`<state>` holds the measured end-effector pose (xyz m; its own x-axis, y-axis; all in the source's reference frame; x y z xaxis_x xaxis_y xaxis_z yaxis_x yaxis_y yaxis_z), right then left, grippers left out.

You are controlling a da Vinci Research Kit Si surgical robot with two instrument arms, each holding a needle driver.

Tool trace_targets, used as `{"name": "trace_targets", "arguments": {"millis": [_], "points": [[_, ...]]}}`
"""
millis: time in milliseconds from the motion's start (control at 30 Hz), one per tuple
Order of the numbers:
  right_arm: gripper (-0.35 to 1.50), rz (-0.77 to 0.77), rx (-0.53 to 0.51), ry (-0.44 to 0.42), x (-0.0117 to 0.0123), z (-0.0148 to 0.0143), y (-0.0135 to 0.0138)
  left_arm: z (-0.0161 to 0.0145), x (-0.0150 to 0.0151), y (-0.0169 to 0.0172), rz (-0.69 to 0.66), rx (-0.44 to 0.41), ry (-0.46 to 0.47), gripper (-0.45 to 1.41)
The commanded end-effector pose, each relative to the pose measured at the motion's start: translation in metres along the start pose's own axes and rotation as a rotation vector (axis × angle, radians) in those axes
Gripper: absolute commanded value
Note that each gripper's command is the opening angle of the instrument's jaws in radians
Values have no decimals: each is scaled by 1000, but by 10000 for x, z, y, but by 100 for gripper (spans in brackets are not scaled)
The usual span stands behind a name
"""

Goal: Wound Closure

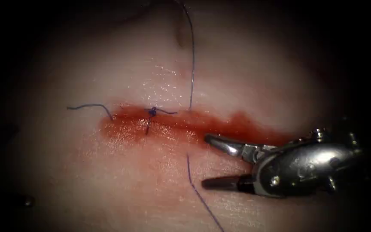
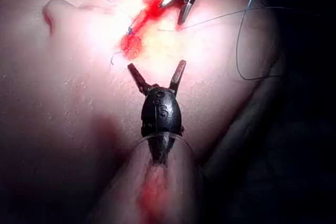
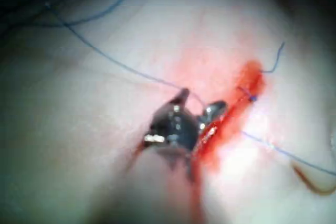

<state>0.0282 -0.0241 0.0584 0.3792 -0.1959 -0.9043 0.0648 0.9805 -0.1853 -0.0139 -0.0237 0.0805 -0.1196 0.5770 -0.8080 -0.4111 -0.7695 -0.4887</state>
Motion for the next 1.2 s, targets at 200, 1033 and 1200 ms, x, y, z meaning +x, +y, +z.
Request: {"name": "trace_targets", "arguments": {"millis": [200,1033,1200], "points": [[93,-23,30,-13,-19,17,-25,4,-9,8,-5,-3,-4,91],[-35,34,177,-40,2,30,-47,4,-9,7,-5,-4,-4,91],[-35,25,252,-10,29,32,-64,4,-9,8,-4,-4,-4,91]]}}
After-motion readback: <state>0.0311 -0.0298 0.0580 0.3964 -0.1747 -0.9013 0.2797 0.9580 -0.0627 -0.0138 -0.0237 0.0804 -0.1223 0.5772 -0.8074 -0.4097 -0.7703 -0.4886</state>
